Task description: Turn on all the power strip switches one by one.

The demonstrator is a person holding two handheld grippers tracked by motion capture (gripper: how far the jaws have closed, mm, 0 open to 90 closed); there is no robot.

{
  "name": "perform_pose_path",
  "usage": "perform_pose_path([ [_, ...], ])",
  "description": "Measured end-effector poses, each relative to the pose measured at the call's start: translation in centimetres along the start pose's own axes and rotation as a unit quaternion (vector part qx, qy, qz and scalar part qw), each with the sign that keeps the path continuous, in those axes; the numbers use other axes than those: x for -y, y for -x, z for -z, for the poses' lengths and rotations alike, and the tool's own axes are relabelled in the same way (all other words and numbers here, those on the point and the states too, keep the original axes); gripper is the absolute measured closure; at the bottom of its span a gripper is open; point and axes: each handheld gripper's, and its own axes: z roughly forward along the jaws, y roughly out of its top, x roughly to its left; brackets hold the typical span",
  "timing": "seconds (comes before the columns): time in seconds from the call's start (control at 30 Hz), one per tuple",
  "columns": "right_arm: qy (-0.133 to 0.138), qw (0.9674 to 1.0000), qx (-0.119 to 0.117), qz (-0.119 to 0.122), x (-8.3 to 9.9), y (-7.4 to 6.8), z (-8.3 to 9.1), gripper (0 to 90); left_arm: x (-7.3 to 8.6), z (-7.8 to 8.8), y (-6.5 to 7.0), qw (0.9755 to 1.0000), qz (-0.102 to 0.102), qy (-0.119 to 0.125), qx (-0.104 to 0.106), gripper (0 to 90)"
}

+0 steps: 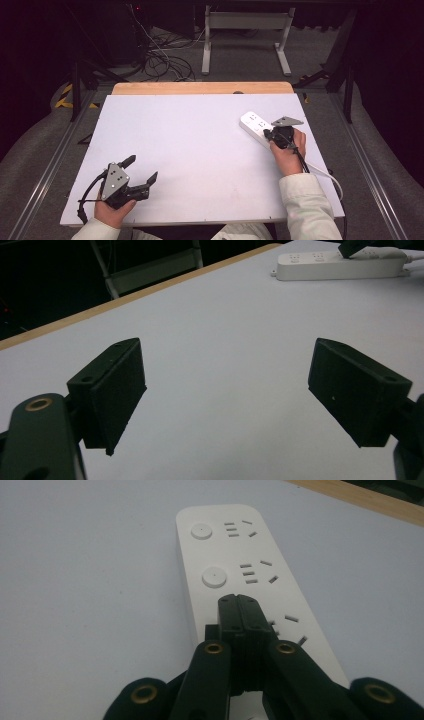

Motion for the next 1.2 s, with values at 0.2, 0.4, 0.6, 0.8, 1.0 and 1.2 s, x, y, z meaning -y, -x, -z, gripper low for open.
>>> perform_pose_path([
  [0.2,-0.003,1.0,0.002,0.002,-0.04,-0.09,-0.05,90.0,-0.01,0.04,0.0,1.0,-0.001,0.0,0.0,15.7],
  [0.4,-0.008,0.9999,0.003,0.008,-0.09,-0.14,-0.08,90.0,-0.01,0.04,0.01,1.0,-0.001,0.0,0.0,15.7],
  [0.6,-0.012,0.9999,0.006,0.007,-0.2,-0.22,-0.12,90.0,-0.02,0.04,0.0,1.0,-0.003,-0.001,0.001,15.7],
  [0.8,-0.018,0.9996,0.011,0.018,-0.29,-0.43,-0.16,90.0,-0.01,0.04,0.06,1.0,-0.001,0.0,0.0,15.7],
  [1.0,-0.018,0.9997,0.007,0.014,-0.27,-0.3,-0.17,90.0,-0.03,0.1,0.04,1.0,-0.002,0.001,0.0,15.7],
  [1.2,-0.021,0.9997,0.007,0.012,-0.32,-0.29,-0.21,90.0,-0.04,0.1,0.03,1.0,-0.001,0.001,0.0,15.7],
])
